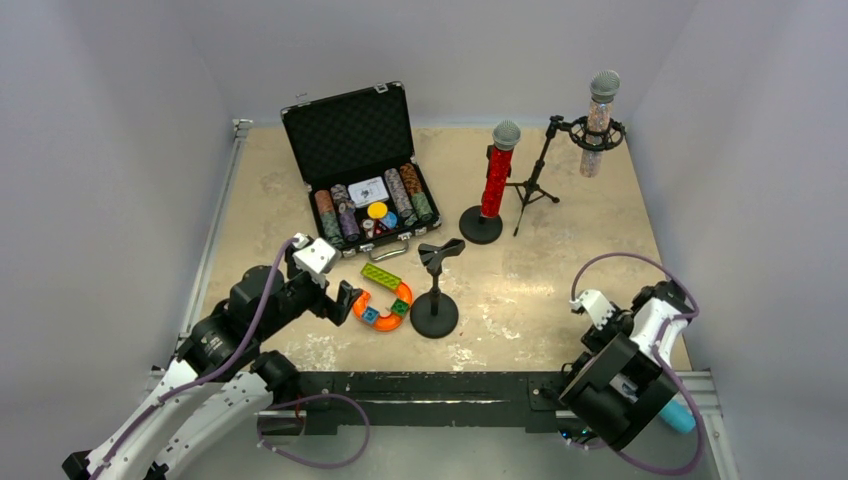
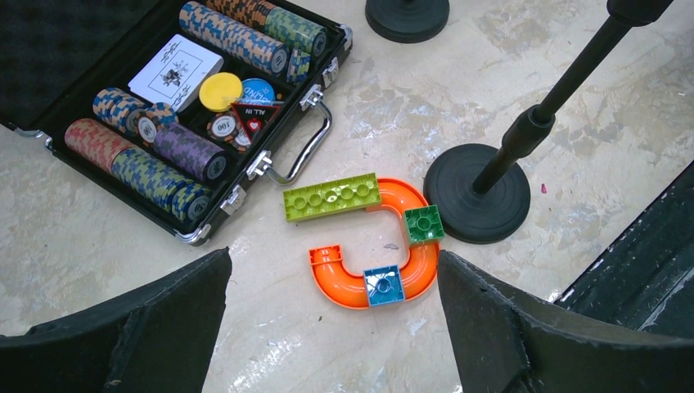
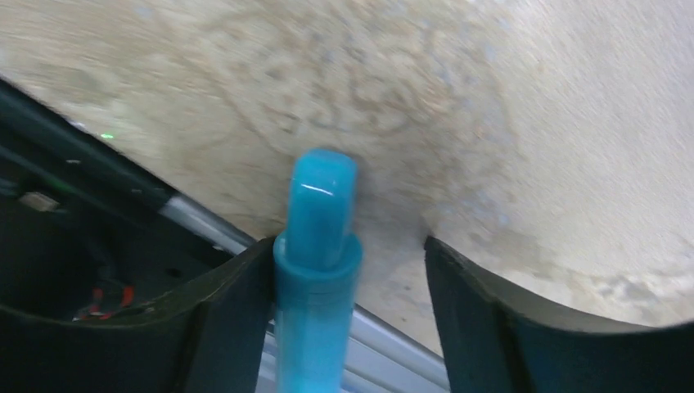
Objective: Attach the microphones to the stand
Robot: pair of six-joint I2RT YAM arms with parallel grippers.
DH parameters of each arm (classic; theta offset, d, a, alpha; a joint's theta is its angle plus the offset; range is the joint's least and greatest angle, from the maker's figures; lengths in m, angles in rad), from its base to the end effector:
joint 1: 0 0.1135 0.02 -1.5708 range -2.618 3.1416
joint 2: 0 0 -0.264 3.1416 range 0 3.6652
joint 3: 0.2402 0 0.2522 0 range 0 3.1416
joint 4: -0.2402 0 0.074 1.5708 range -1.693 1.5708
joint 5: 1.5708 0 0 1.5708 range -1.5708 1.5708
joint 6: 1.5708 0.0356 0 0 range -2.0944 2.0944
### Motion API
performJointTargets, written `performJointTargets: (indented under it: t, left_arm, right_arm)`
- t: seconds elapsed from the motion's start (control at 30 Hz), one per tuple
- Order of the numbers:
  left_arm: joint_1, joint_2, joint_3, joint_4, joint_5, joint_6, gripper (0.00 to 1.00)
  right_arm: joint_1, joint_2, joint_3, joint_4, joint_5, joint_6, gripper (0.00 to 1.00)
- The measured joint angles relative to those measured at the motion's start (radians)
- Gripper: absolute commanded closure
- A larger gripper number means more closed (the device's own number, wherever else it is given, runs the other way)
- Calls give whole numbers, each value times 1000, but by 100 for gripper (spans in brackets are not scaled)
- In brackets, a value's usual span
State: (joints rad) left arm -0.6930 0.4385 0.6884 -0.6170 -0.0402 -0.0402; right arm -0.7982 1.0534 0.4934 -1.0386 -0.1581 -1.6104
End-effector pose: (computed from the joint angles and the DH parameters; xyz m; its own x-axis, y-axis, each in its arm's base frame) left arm 0.0823 -0.0665 0.3050 -0.3004 0.1973 -0.9332 0.5979 0.8012 -0.0231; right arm 0.0918 -0.0862 0.1545 -0.6821 -0.7140 -0.1584 -0.7253 0.6881 0.0215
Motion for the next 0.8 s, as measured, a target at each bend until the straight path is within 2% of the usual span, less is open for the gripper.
performJointTargets:
  t: [0.07, 0.2, 0.23, 0.37, 0.5, 0.63, 0.8]
  left_arm:
    - [0, 0, 0, 1, 0, 0, 1]
    - [0, 0, 0, 1, 0, 0, 1]
    - [0, 0, 0, 2, 0, 0, 1]
    - [0, 0, 0, 2, 0, 0, 1]
    - [0, 0, 0, 2, 0, 0, 1]
    - [0, 0, 0, 2, 0, 0, 1]
    - [0, -6, 0, 1, 0, 0, 1]
  right_arm:
    - [0, -1, -13, 50, 26, 14, 53]
    - [1, 26, -4, 69, 51, 60, 97]
    - [2, 43, 6, 71, 54, 65, 100]
    - [-1, 134, 71, 58, 31, 107, 100]
    - [6, 191, 204, 12, -66, 132, 100]
    - [57, 178, 334, -21, -169, 140, 100]
    - [188, 104, 397, -100, -310, 140, 100]
